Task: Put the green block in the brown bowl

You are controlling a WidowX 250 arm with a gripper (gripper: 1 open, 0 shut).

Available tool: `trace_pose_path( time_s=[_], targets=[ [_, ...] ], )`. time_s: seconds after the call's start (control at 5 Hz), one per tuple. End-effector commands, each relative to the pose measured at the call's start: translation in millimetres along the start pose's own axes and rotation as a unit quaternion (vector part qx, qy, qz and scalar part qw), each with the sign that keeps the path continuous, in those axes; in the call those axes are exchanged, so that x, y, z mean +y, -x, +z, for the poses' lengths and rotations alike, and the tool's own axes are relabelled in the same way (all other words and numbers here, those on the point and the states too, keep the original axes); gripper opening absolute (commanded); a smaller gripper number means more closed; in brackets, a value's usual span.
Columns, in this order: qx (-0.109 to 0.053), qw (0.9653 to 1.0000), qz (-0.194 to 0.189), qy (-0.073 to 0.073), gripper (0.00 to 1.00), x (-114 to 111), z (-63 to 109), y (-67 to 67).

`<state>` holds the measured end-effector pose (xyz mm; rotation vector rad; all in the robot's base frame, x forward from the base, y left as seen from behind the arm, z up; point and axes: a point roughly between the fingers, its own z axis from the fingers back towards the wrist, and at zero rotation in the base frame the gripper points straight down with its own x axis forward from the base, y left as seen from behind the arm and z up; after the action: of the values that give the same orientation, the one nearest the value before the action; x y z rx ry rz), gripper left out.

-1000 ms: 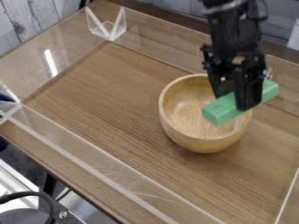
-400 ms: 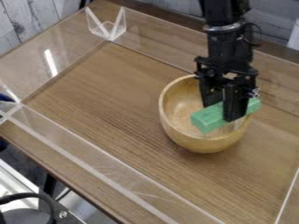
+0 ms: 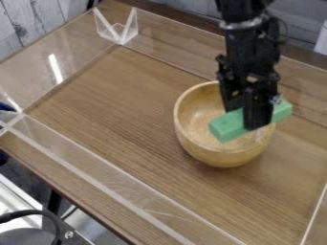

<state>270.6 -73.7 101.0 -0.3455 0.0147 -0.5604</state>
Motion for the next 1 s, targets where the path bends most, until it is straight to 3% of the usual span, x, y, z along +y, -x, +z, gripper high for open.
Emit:
trace_pose_path(
  time_s=[0.0,0.2,0.4,0.8],
  targets=[
    [-0.054,0.998,-0.001,-0.033,0.0,2,14.4,-9.8],
    [-0.083,0.995,0.004,-0.056,0.0,5,14.7,-10.5],
    [-0.089,0.9932,0.043,-0.062,0.0,5,6.5,-6.1],
    [-0.08,0.9925,0.056,-0.074,0.0,6,-11.2,-4.8]
  ],
)
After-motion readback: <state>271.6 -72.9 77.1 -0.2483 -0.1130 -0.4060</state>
